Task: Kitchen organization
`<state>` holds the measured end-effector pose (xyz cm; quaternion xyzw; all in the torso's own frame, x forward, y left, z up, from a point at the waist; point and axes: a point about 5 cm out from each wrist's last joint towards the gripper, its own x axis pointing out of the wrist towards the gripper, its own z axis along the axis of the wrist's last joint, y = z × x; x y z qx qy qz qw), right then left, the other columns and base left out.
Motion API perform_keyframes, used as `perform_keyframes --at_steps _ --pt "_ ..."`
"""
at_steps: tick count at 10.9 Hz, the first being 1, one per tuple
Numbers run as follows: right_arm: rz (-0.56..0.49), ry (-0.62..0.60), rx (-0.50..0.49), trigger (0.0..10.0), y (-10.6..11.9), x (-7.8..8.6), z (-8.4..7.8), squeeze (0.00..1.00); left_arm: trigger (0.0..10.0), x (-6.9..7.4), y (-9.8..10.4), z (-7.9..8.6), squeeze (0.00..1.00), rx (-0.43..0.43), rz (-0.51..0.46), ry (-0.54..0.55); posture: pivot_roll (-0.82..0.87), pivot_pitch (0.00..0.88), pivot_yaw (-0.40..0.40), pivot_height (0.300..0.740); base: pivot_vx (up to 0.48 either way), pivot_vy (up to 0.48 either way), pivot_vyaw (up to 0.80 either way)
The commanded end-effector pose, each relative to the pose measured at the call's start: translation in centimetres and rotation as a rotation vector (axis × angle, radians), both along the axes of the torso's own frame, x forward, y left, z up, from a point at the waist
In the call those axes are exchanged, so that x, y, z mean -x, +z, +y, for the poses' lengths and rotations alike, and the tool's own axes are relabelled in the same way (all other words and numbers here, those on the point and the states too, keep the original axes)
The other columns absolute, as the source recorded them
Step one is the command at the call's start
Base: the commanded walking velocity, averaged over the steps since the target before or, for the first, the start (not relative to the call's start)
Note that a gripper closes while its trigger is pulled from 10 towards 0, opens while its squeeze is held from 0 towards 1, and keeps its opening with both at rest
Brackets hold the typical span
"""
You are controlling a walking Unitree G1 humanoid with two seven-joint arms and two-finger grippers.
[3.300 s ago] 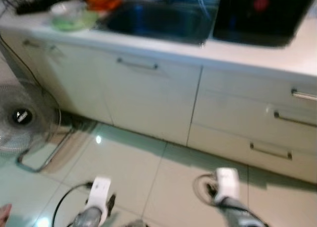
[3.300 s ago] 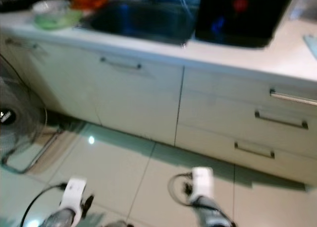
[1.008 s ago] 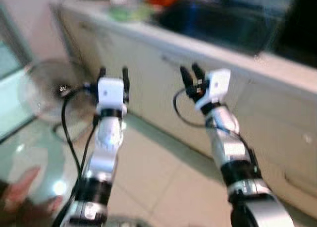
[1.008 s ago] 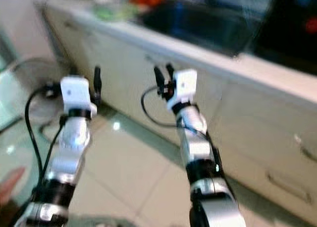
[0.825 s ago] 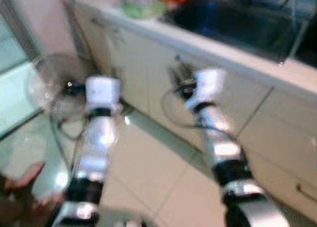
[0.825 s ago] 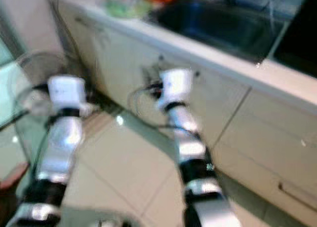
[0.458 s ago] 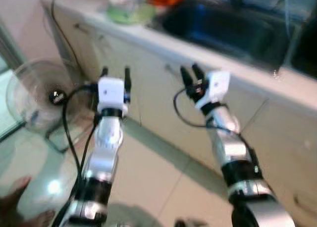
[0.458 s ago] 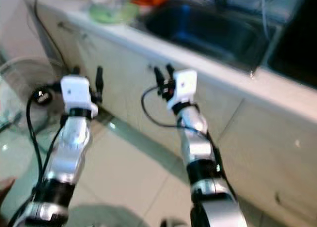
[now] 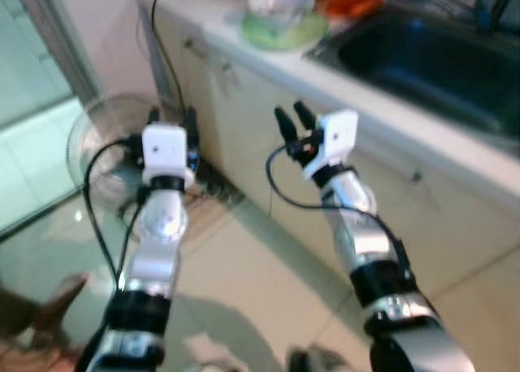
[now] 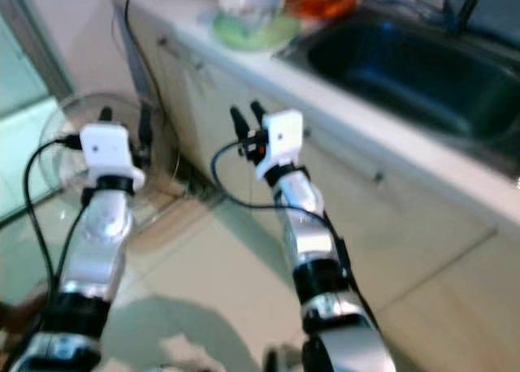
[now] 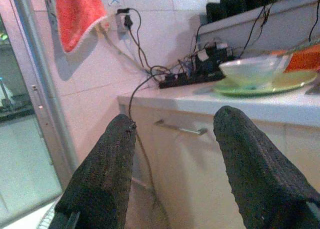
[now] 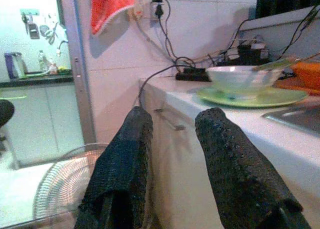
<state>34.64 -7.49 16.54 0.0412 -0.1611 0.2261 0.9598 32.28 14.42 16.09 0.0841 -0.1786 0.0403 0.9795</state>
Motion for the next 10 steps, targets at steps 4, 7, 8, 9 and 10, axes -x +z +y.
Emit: perform_keyframes --at_steps 4,7,8,9,10 --pt "-0.002 0.017 -0.033 10.0 0.28 0.05 0.27 0.00 10.0 0.07 0.34 -0.23 0.00 -0.004 -0.011 -0.019 0.06 0.053 0.011 0.740 0.464 0.000 0.00" --pt "-0.004 0.026 -0.037 10.0 0.41 0.06 0.42 0.00 10.0 0.10 0.55 -0.32 0.00 0.003 -0.022 -0.029 0.06 0.058 0.009 0.740 0.465 0.000 0.00" --pt "0.004 0.026 -0.040 10.0 0.38 0.01 0.42 0.00 10.0 0.09 0.53 -0.29 0.00 0.005 -0.022 -0.032 0.06 0.061 0.009 0.740 0.465 0.000 0.00" --pt "0.010 0.025 -0.041 10.0 0.34 -0.04 0.42 0.00 10.0 0.08 0.47 -0.19 0.00 0.006 -0.020 -0.032 0.06 0.066 0.008 0.740 0.465 0.000 -0.80" --pt "0.018 0.024 -0.047 10.0 0.31 -0.11 0.43 0.00 10.0 0.00 0.50 -0.23 0.00 0.003 -0.022 -0.047 0.06 0.069 0.008 0.740 0.461 0.000 -0.80"
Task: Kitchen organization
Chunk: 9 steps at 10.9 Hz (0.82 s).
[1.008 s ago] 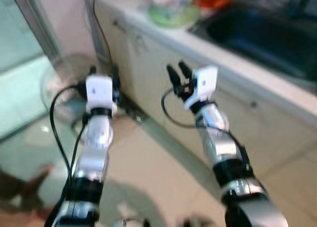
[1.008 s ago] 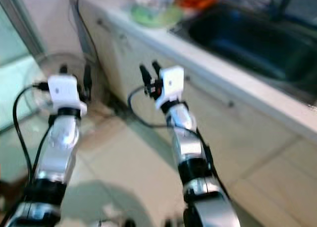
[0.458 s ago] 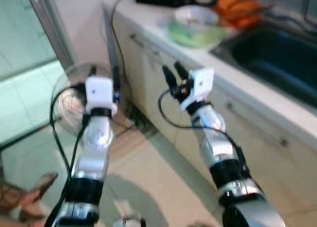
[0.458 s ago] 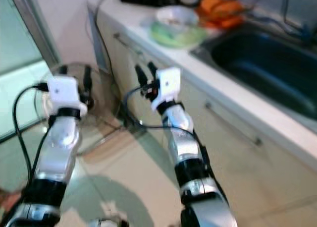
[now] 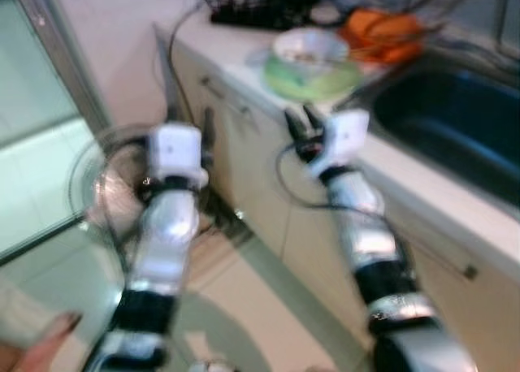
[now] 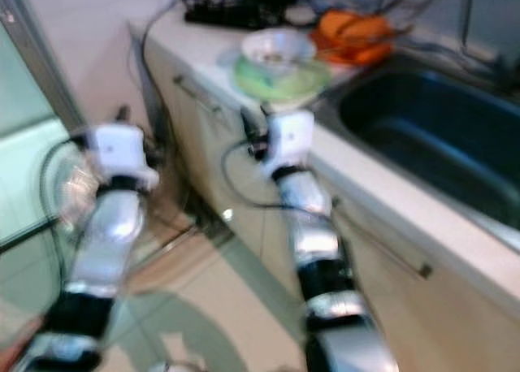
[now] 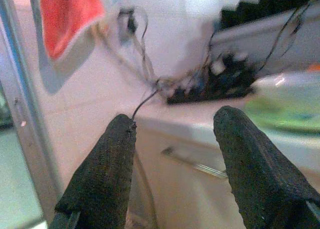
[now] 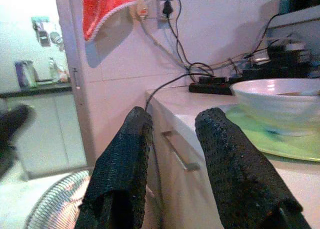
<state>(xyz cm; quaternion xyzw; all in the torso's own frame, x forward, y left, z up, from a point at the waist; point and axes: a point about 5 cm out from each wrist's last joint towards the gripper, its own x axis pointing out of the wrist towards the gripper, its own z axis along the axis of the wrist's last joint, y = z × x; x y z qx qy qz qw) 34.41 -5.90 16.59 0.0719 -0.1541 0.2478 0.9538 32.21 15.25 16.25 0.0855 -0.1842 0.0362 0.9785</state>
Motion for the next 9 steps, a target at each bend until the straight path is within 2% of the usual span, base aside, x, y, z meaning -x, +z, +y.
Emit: perform_keyframes --at_steps 1,3,9 --pt "-0.001 -0.031 0.002 10.0 0.23 -0.36 -1.16 0.00 10.0 -0.08 0.34 -1.26 0.00 -0.004 -0.013 -0.054 0.06 0.070 0.008 0.740 0.251 0.000 -0.80" --pt "0.003 -0.035 -0.002 10.0 0.23 -0.39 -1.14 0.00 10.0 0.07 0.34 -2.07 0.00 -0.024 -0.025 -0.103 0.06 0.072 0.011 0.740 0.000 0.000 -0.80" --pt "0.004 -0.043 -0.003 10.0 0.16 -0.42 -1.21 0.00 10.0 0.00 0.37 -2.24 0.00 -0.038 -0.020 -0.123 0.07 0.071 0.010 0.740 0.000 0.000 -0.80"
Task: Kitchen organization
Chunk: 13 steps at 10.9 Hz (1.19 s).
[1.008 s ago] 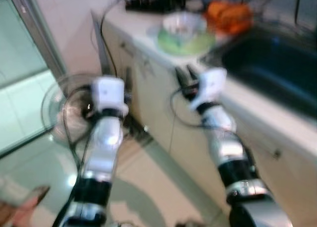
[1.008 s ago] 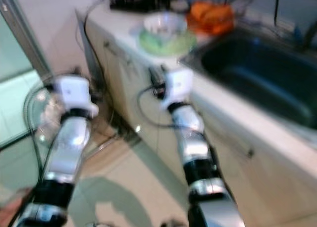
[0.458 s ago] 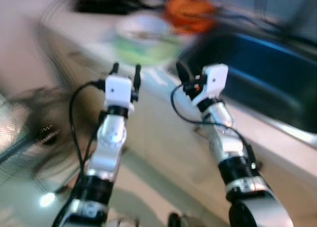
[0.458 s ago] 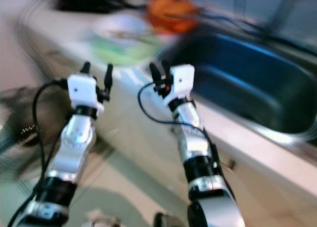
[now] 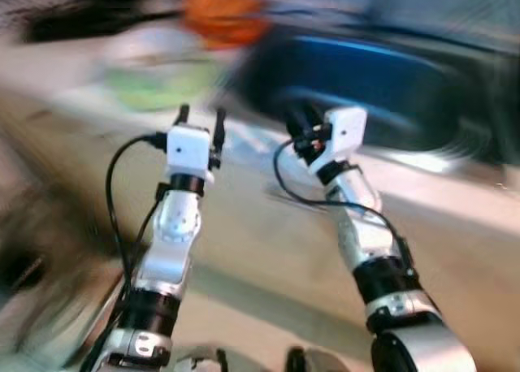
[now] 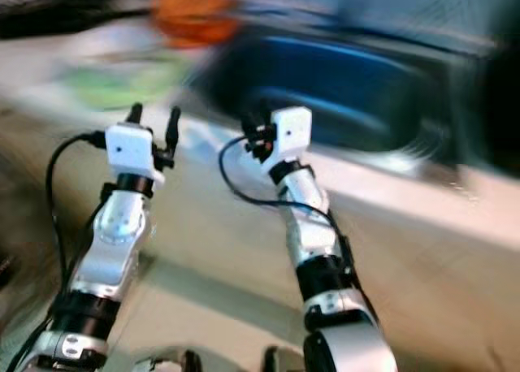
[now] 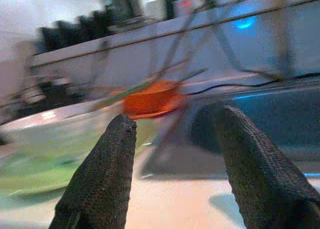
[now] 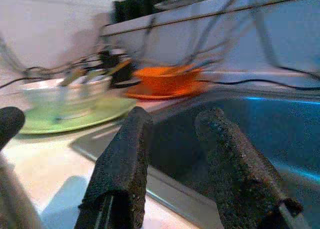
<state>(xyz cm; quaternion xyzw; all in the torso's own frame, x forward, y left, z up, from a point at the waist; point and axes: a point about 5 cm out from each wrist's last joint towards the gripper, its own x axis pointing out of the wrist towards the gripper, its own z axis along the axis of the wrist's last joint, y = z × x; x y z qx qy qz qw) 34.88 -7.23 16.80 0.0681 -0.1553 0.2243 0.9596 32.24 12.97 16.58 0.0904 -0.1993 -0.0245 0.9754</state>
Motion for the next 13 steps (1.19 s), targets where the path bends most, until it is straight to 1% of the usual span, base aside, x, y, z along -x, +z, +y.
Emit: perform_keyframes --at_steps 1,6,13 --pt "-0.002 0.002 -0.007 10.0 -0.04 0.08 0.07 0.00 10.0 0.03 0.04 0.04 0.00 -0.005 0.002 -0.002 0.07 0.071 0.009 0.740 0.000 0.000 0.00" --pt "0.000 0.002 -0.007 10.0 -0.06 0.03 0.04 0.00 10.0 -0.03 0.36 0.31 0.00 0.007 -0.005 0.014 0.07 0.074 0.005 0.740 0.000 0.000 0.00" --pt "0.009 -0.012 -0.011 10.0 -0.17 -0.07 -0.28 0.00 10.0 -0.07 0.06 0.36 0.00 0.010 0.016 0.014 0.07 0.077 0.007 0.740 0.000 0.448 0.00"
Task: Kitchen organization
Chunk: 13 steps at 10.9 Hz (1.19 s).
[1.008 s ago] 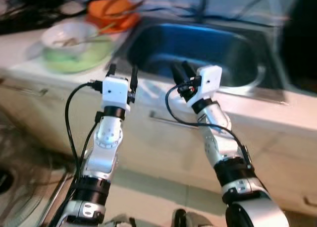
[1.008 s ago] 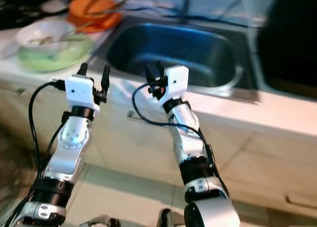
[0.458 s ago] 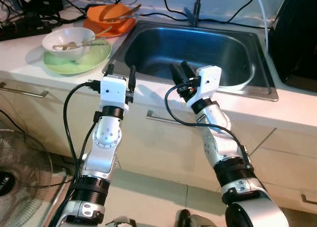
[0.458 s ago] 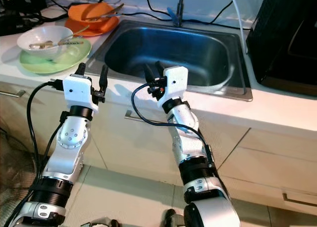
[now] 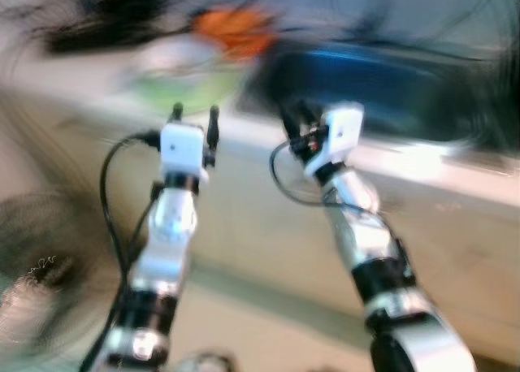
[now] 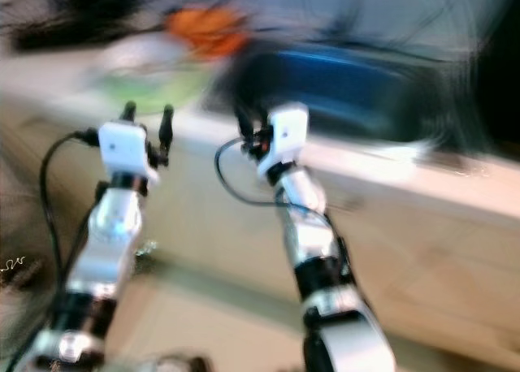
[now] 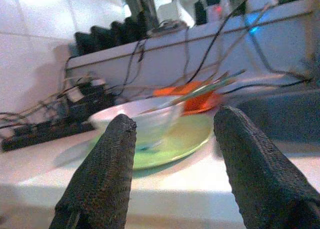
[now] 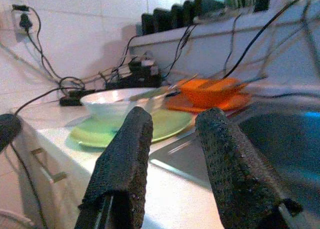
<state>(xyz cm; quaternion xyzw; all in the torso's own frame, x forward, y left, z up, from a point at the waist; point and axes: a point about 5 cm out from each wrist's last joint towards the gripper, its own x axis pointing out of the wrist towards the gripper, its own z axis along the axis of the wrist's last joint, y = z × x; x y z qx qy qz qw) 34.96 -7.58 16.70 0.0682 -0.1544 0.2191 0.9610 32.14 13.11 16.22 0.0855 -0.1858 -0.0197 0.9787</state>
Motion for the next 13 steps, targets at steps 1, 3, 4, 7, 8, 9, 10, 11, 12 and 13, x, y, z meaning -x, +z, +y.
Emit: perform_keyframes --at_steps 1,3,4,7,8,9,10,11,12,13 --pt "0.005 -0.004 -0.010 10.0 0.0 0.0 0.0 0.00 10.0 -0.1 0.5 0.2 0.00 -0.005 -0.014 0.005 0.07 0.078 0.007 0.740 0.000 0.330 0.00" --pt "0.007 -0.015 -0.011 10.0 0.0 -0.1 -0.2 0.00 10.0 -0.2 0.4 -0.2 0.00 -0.031 -0.005 -0.005 0.07 0.078 0.006 0.740 0.000 0.000 0.00" --pt "0.011 -0.018 -0.015 10.0 0.0 -0.2 -0.2 0.00 10.0 -0.2 0.4 -0.6 0.00 -0.011 0.004 -0.031 0.07 0.078 0.006 0.740 0.000 0.000 0.00" --pt "0.021 -0.012 -0.017 10.0 0.0 -0.2 0.0 0.00 10.0 -0.2 0.7 -0.4 0.00 -0.017 -0.006 -0.043 0.07 0.076 0.004 0.740 0.082 0.000 -0.80" --pt "0.019 -0.005 -0.014 10.0 0.0 -0.2 0.2 0.00 10.0 -0.1 0.6 -0.6 0.00 -0.018 -0.006 -0.053 0.07 0.075 0.003 0.740 0.251 0.000 -0.49" --pt "0.012 -0.005 -0.011 10.0 0.0 -0.2 0.2 0.00 10.0 -0.1 0.6 -0.8 0.00 -0.025 -0.004 -0.059 0.07 0.075 0.002 0.740 0.251 0.000 0.00" --pt "0.008 -0.006 -0.007 10.0 0.0 -0.2 0.2 0.00 10.0 -0.1 0.5 -0.8 0.00 -0.031 -0.004 -0.062 0.07 0.075 0.002 0.740 0.247 0.000 0.00" --pt "0.008 -0.008 -0.008 10.0 0.0 -0.2 0.1 0.00 10.0 0.0 0.6 -0.8 0.00 -0.032 -0.005 -0.060 0.07 0.075 0.002 0.740 0.251 0.000 0.00" --pt "0.006 -0.009 -0.010 10.0 0.0 -0.1 0.1 0.00 10.0 -0.1 0.6 -0.8 0.00 -0.034 -0.008 -0.058 0.08 0.075 0.002 0.740 0.247 0.000 0.00" --pt "0.004 -0.007 -0.012 10.0 0.1 -0.1 0.2 0.00 10.0 -0.1 0.7 -0.8 0.00 -0.035 -0.011 -0.058 0.08 0.075 0.002 0.740 0.251 0.000 0.00"
